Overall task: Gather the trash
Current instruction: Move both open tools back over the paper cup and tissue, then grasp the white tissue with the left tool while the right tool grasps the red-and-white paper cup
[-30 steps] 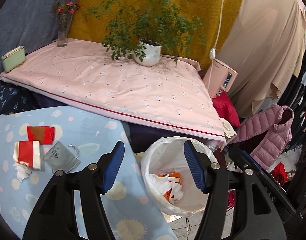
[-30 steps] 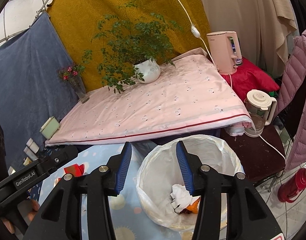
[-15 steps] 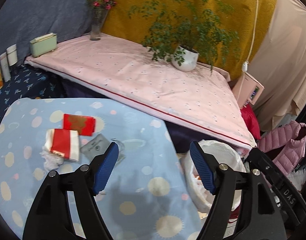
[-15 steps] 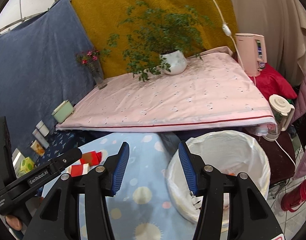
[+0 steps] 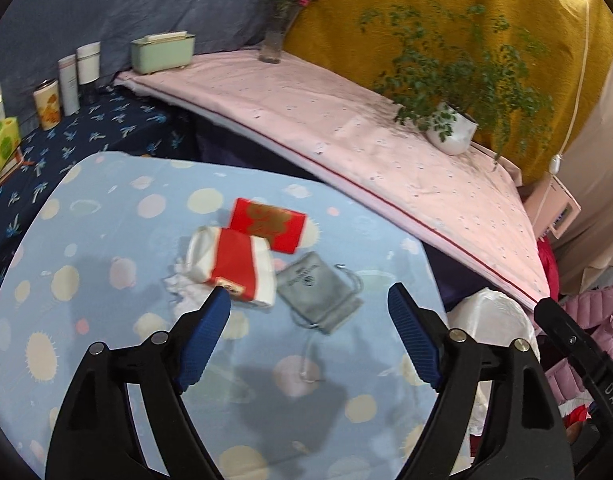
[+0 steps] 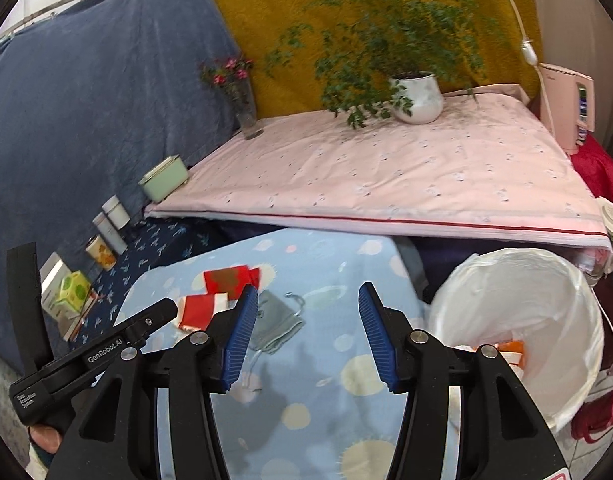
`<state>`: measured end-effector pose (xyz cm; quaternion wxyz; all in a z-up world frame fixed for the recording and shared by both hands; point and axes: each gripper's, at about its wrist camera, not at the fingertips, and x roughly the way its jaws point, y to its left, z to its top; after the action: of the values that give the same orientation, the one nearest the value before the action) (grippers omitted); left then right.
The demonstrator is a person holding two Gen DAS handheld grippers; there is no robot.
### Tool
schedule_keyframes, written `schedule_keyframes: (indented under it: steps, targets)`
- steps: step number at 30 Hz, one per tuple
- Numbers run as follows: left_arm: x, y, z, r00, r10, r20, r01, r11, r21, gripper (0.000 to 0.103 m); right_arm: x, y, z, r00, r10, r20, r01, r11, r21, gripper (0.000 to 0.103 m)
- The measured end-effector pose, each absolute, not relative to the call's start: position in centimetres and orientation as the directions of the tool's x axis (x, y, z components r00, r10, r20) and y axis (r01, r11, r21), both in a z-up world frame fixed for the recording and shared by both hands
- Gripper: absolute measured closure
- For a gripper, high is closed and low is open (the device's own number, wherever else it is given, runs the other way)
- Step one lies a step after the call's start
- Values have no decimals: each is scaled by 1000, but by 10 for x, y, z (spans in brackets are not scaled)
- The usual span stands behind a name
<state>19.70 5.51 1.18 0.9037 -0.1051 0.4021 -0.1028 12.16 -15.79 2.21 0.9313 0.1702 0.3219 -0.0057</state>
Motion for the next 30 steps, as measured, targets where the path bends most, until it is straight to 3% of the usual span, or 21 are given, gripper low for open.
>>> schedule_keyframes:
  steps: [16,30]
  targets:
    - [213,120,-39,609,-168,-775,-7,976,-217,25,172,-80,-16,705,199,-680,16,955,296,52]
    - [245,126,-89,529,-184,-828,78,983,-169,26,237,-50,-72,590,328,-738,-1,914,406,52]
